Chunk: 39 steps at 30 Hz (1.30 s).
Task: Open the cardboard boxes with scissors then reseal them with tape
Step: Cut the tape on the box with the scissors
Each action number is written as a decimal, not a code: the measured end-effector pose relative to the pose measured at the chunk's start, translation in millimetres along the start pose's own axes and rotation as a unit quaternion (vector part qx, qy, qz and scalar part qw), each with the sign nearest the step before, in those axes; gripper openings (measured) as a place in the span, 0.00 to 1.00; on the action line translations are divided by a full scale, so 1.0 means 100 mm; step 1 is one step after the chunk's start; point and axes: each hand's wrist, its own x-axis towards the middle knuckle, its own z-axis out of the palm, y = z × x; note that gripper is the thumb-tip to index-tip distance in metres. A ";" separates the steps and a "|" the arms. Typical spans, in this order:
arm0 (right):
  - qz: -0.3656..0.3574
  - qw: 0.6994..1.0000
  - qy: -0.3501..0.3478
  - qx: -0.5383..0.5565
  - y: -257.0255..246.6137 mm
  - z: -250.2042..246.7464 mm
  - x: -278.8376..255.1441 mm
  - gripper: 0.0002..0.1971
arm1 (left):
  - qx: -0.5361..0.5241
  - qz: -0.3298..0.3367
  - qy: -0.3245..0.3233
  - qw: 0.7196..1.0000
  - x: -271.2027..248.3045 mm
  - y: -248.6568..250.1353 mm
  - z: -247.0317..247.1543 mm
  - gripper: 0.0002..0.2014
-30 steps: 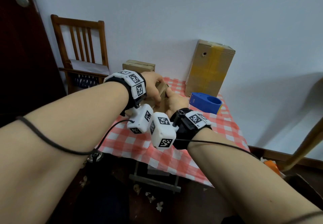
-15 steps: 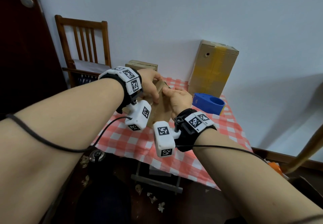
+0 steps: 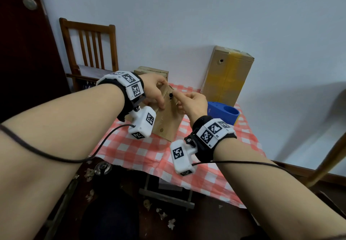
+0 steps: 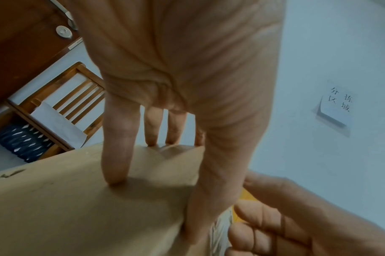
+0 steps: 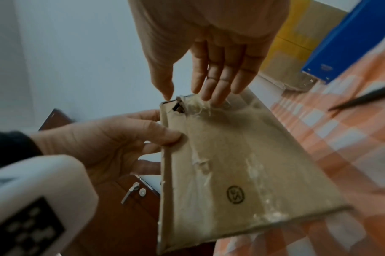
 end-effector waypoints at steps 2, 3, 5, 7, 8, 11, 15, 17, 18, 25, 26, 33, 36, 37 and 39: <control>-0.024 0.998 -0.009 -0.065 -0.05 0.00 0.00 0.19 | 0.010 0.002 0.000 1.000 -0.01 0.01 0.01 0.36; -0.036 0.995 -0.013 -0.092 -0.07 0.00 0.00 0.19 | 0.015 0.002 0.000 1.000 -0.02 0.01 0.01 0.37; -0.052 0.990 -0.017 -0.129 -0.12 0.01 0.01 0.16 | 0.018 0.001 -0.001 1.000 -0.03 0.02 0.01 0.38; -0.054 0.988 -0.020 -0.140 -0.12 0.02 0.02 0.16 | 0.007 -0.002 -0.002 1.000 -0.03 0.02 0.01 0.37; -0.053 0.990 -0.022 -0.130 -0.11 0.02 0.03 0.16 | -0.002 -0.004 -0.002 1.000 -0.04 0.01 0.01 0.36; -0.053 0.995 -0.030 -0.077 -0.08 0.02 0.03 0.14 | -0.021 -0.010 -0.003 1.000 -0.04 -0.01 -0.01 0.33; -0.060 0.996 -0.063 -0.014 -0.06 -0.02 -0.01 0.09 | -0.038 -0.014 0.005 0.999 -0.04 -0.04 -0.03 0.30; -0.078 0.995 -0.067 -0.008 -0.04 -0.03 -0.02 0.08 | -0.046 -0.015 0.006 0.999 -0.04 -0.04 -0.04 0.30; -0.089 0.994 -0.065 -0.009 -0.03 -0.02 -0.03 0.09 | -0.048 -0.016 0.005 0.999 -0.04 -0.04 -0.03 0.30; -0.245 0.933 -0.067 -0.255 0.01 0.03 -0.02 0.13 | -0.043 -0.018 0.003 0.999 -0.04 -0.03 -0.04 0.31; -0.253 0.924 -0.072 -0.277 0.02 0.04 -0.02 0.14 | -0.043 -0.018 0.003 0.999 -0.05 -0.03 -0.04 0.31; -0.254 0.936 -0.054 -0.238 0.00 0.06 -0.01 0.11 | -0.047 -0.027 0.016 0.998 -0.04 -0.04 -0.06 0.26; -0.188 0.970 -0.039 -0.151 -0.06 0.06 0.02 0.07 | -0.050 -0.029 0.018 0.998 -0.04 -0.04 -0.06 0.26; -0.178 0.972 -0.040 -0.150 -0.07 0.06 0.03 0.06 | -0.051 -0.030 0.016 0.998 -0.04 -0.04 -0.06 0.26; -0.162 0.975 -0.046 -0.144 -0.07 0.07 0.05 0.05 | -0.050 -0.030 0.012 0.998 -0.03 -0.03 -0.06 0.27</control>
